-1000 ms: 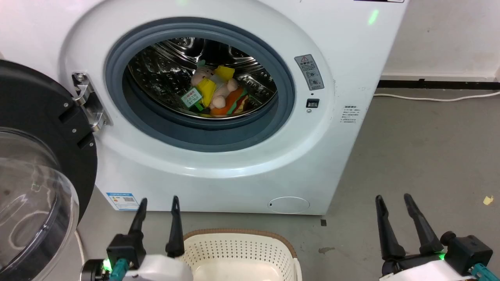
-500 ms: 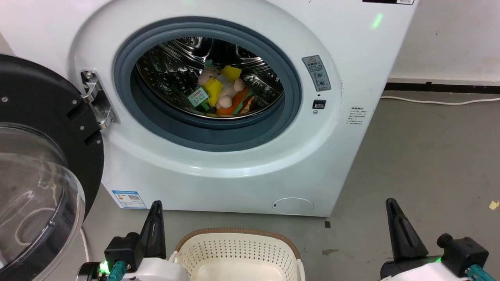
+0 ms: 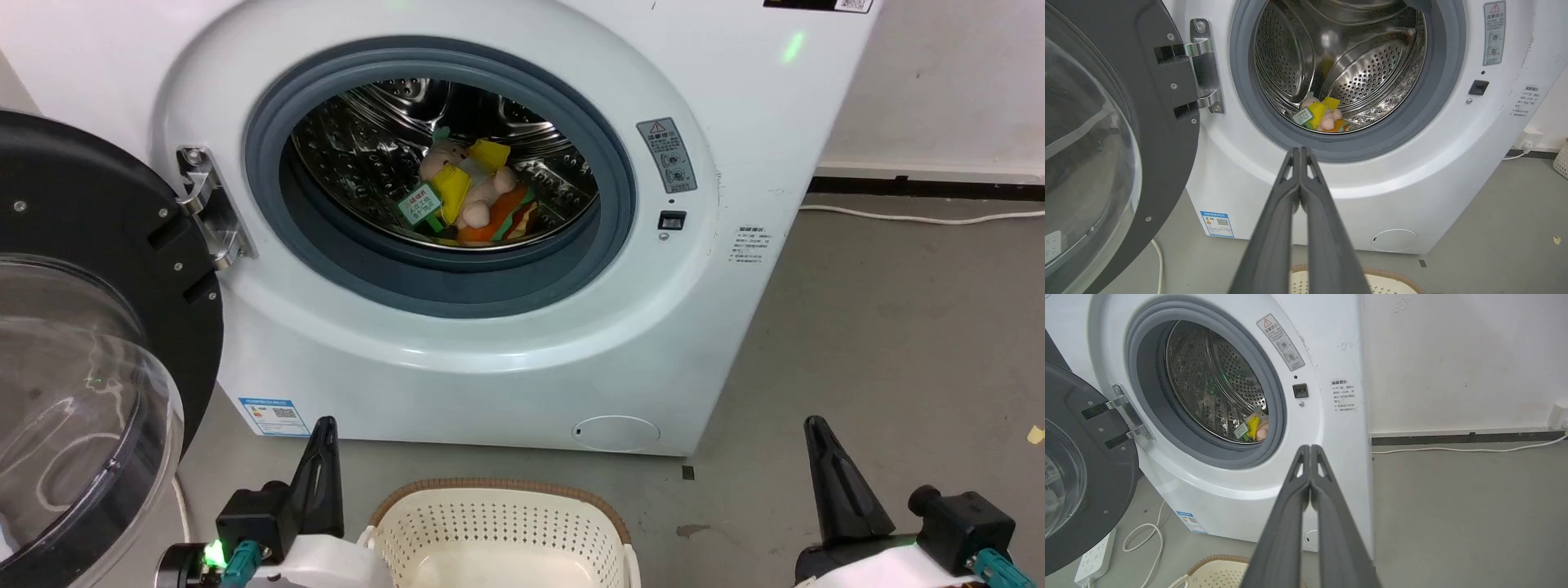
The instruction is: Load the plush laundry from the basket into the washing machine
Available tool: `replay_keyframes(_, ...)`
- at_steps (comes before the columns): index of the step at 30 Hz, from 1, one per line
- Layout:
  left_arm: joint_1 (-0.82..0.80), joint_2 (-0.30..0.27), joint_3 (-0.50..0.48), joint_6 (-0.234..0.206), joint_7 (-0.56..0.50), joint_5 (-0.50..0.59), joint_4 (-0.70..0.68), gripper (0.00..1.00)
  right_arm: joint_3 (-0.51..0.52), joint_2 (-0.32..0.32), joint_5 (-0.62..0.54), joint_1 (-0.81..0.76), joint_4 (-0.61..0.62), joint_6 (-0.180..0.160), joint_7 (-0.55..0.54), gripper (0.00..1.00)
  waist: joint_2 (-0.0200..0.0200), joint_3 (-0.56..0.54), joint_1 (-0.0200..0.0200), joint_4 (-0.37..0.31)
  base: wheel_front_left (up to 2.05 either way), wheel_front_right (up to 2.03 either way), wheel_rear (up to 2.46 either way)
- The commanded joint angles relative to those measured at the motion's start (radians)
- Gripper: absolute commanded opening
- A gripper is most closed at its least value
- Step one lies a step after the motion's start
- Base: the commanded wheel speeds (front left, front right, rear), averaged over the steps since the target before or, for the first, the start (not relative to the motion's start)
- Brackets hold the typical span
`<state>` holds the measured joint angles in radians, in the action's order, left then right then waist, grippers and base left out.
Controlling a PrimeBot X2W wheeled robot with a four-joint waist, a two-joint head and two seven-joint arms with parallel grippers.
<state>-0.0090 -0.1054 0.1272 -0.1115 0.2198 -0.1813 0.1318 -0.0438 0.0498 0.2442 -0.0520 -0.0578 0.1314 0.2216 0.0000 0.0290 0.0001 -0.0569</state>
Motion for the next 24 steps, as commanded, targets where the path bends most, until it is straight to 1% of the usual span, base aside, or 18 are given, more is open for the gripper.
replay_keyframes(1,0.002,0.006,-0.005,0.004,-0.007,0.01,-0.009,0.0,0.002,0.0,-0.013,0.008,0.006,0.0,-0.008,0.0,0.0,0.0,-0.0001,0.001,0.0,0.0,0.0)
replay_keyframes(24,0.003,0.016,-0.031,0.027,-0.052,0.046,-0.035,0.0,0.011,0.0,-0.062,0.017,0.017,0.0,-0.053,0.0,0.0,-0.006,-0.0001,0.013,0.0,0.0,0.0)
